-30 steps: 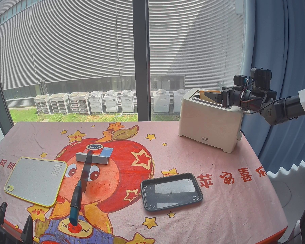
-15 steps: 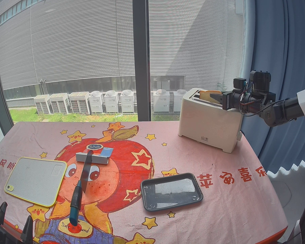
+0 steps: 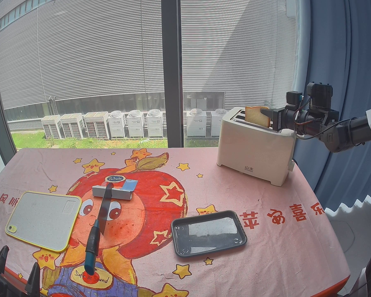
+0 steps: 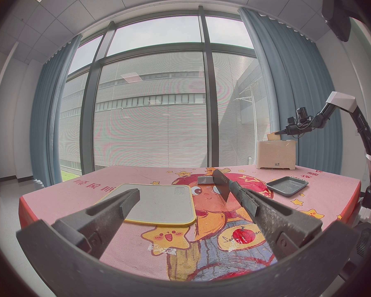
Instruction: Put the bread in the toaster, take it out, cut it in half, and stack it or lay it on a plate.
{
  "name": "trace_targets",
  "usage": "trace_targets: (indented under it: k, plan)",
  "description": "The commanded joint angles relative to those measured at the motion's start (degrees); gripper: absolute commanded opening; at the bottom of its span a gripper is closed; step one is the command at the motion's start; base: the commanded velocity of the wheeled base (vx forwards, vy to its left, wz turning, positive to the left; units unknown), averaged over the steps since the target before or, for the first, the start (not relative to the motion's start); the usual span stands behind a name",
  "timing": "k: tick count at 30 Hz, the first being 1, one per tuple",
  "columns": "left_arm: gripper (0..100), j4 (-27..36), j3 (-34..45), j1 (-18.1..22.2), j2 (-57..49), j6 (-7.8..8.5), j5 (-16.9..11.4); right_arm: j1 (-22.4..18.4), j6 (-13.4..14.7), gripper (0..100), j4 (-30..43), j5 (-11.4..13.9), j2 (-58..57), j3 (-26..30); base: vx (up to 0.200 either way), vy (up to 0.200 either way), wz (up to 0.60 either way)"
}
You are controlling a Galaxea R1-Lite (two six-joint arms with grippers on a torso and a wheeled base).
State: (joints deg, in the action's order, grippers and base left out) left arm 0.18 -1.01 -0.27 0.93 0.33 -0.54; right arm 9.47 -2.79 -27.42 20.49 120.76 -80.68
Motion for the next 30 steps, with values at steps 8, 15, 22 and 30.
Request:
trace_targets:
  k: [8,15,22,30]
  plan:
    - [100,-0.01,1.01,0.00,-0.93,0.02,0.01,0.64,0.24,0,-0.36,-2.30,-6.68,3.33,0.000,0.000,0.00]
    - [100,-0.01,1.01,0.00,-0.93,0.02,0.01,0.11,0.59,0,-2.99,-2.39,-10.02,6.23,0.000,0.000,0.00]
    - [100,-0.01,1.01,0.00,-0.93,0.02,0.01,0.02,0.59,0,-3.35,-2.21,-13.80,8.17,0.000,0.000,0.00]
    - [100,-0.01,1.01,0.00,-0.93,0.02,0.01,0.81,1.12,0,-4.66,-2.12,-18.89,11.33,0.000,0.000,0.00]
